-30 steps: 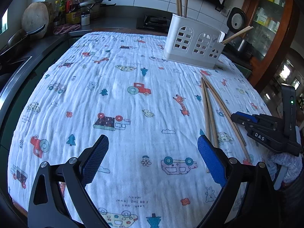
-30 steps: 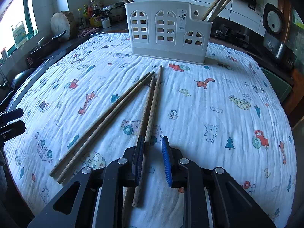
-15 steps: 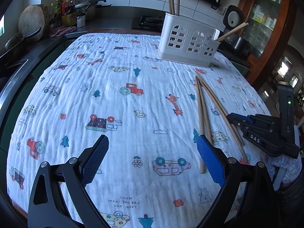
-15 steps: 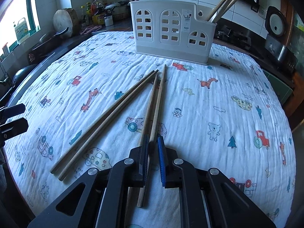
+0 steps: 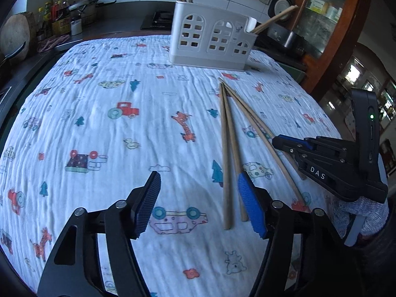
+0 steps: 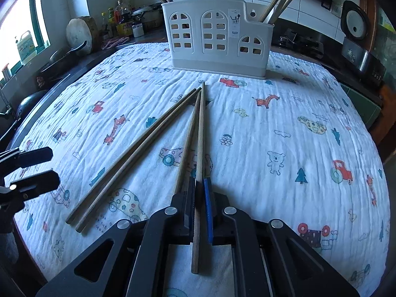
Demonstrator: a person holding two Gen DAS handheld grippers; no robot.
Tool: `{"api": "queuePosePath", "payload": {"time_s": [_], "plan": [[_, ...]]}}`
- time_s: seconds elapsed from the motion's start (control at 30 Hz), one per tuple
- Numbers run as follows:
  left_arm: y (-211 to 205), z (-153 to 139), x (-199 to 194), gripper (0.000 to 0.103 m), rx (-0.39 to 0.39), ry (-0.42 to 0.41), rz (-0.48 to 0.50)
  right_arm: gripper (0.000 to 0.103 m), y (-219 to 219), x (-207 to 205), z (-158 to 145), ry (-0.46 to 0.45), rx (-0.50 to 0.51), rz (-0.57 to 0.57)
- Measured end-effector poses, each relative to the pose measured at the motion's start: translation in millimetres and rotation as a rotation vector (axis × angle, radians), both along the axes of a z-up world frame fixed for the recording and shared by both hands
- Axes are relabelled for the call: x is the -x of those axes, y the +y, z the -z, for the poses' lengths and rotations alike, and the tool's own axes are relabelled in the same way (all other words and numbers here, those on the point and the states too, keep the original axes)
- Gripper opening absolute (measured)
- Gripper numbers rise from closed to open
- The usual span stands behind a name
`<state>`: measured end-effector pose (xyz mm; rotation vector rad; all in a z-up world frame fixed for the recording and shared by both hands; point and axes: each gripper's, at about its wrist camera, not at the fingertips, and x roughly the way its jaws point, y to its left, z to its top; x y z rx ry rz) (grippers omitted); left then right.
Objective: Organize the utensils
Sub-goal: 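Close the left gripper on a chopstick while the right gripper grasps another, then lift the left gripper's chopstick and carry it to the holder while the right gripper carries its own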
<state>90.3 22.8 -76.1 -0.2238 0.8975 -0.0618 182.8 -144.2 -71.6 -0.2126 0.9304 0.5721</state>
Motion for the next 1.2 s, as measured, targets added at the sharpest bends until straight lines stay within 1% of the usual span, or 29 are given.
{"api": "queuePosePath", "payload": {"time_s": [0.03,0.07,0.1,0.13,0.2,0.37,0.5,0.63,0.87,0.9,0.97,1.07,1.2], "plan": [[-6.0,3.2,-3.4,0.056,-0.001,0.010,0.017,0.007,-1.3,-0.1,-0.3,-0.001,0.000,0.001],[-9.9,5.5,-5.6,0.050,-0.002,0.016,0.028,0.007,-2.7,0.3,0.0,-0.002,-0.002,0.003],[-13.4,8.4,-8.4,0.041,0.000,0.024,0.036,0.007,-3.9,0.1,-0.1,-0.001,-0.004,0.005],[-15.7,11.2,-11.2,0.036,0.007,0.034,0.042,0.007,-5.3,0.4,0.0,-0.001,-0.006,0.007],[-18.0,15.0,-15.8,0.024,0.019,0.046,0.046,0.007,-8.0,0.3,0.5,0.000,-0.010,0.010],[-20.7,17.0,-22.3,0.015,0.010,0.053,0.056,0.007,-11.6,0.2,1.3,0.001,-0.015,0.010],[-25.8,17.4,-23.5,0.011,0.004,0.058,0.072,0.007,-11.8,-0.2,2.1,0.001,-0.016,0.009],[-28.8,19.9,-23.8,0.011,-0.009,0.065,0.074,0.007,-12.2,0.9,1.8,0.001,-0.015,0.008],[-29.3,20.7,-24.8,0.011,-0.008,0.068,0.071,0.007,-11.6,2.9,1.9,-0.001,-0.019,0.009],[-28.9,20.7,-25.1,0.008,-0.005,0.069,0.068,0.007,-11.7,2.8,2.0,-0.002,-0.018,0.009],[-27.9,20.5,-25.9,0.006,-0.007,0.073,0.063,0.007,-12.0,2.6,1.8,-0.003,-0.022,0.010],[-26.3,16.3,-25.2,0.006,-0.007,0.069,0.061,0.007,-13.0,3.7,-1.4,-0.011,-0.027,0.012],[-24.2,2.4,-22.0,0.006,-0.025,0.039,0.070,0.007,-16.9,6.2,-15.6,-0.047,-0.035,0.015]]}}
